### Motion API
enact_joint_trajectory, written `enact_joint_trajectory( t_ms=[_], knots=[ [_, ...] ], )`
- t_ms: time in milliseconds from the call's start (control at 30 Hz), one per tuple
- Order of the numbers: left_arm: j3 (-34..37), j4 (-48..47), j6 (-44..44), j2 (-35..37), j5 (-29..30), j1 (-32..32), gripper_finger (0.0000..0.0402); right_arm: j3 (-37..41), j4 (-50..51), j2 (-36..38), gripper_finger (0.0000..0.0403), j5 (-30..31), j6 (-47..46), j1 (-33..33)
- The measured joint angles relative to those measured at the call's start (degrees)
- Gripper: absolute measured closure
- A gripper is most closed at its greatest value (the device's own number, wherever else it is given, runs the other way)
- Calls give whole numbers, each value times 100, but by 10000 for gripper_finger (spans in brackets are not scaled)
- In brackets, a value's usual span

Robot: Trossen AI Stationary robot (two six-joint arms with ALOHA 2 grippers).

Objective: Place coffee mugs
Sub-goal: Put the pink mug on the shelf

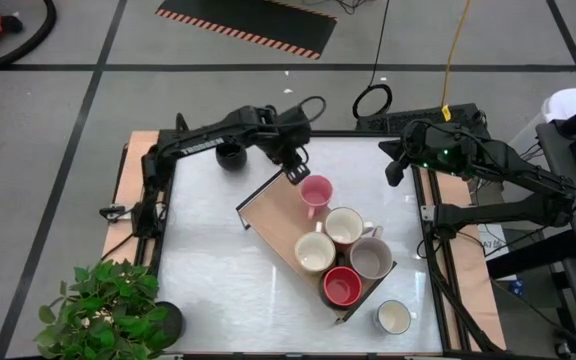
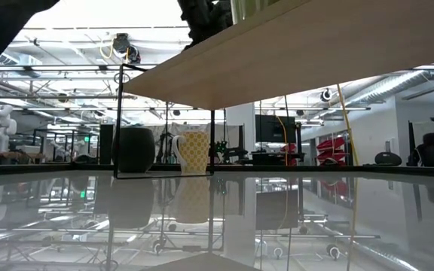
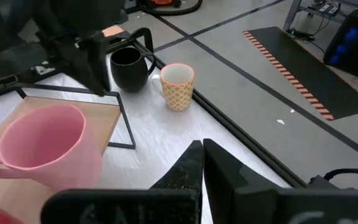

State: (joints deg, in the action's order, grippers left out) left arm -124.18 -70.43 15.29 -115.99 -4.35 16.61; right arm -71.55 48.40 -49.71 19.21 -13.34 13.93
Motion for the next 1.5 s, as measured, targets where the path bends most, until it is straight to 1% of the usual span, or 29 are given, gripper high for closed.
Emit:
enact_joint_trajectory(
  t_ms=[333,400,733,1033,1233,1400,1500],
  knots=[
    [0,42,-26,-65,-113,-412,339,0,-8,0,403,3,63,0],
    [0,42,-47,-65,-208,-471,339,0,-9,0,403,3,59,0],
    [0,215,-144,-65,-304,-716,339,0,-9,0,403,5,56,0],
    [0,422,-127,-65,-303,-881,339,0,-9,0,403,1,-82,0],
    [0,431,-103,-65,-137,-886,339,0,-9,0,403,-8,-95,0],
    [0,409,16,-15,-46,-876,339,0,-3,0,403,-532,-113,0],
    [-7,291,101,76,27,-876,339,-1,-5,2,403,-1140,-388,0]
  ],
)
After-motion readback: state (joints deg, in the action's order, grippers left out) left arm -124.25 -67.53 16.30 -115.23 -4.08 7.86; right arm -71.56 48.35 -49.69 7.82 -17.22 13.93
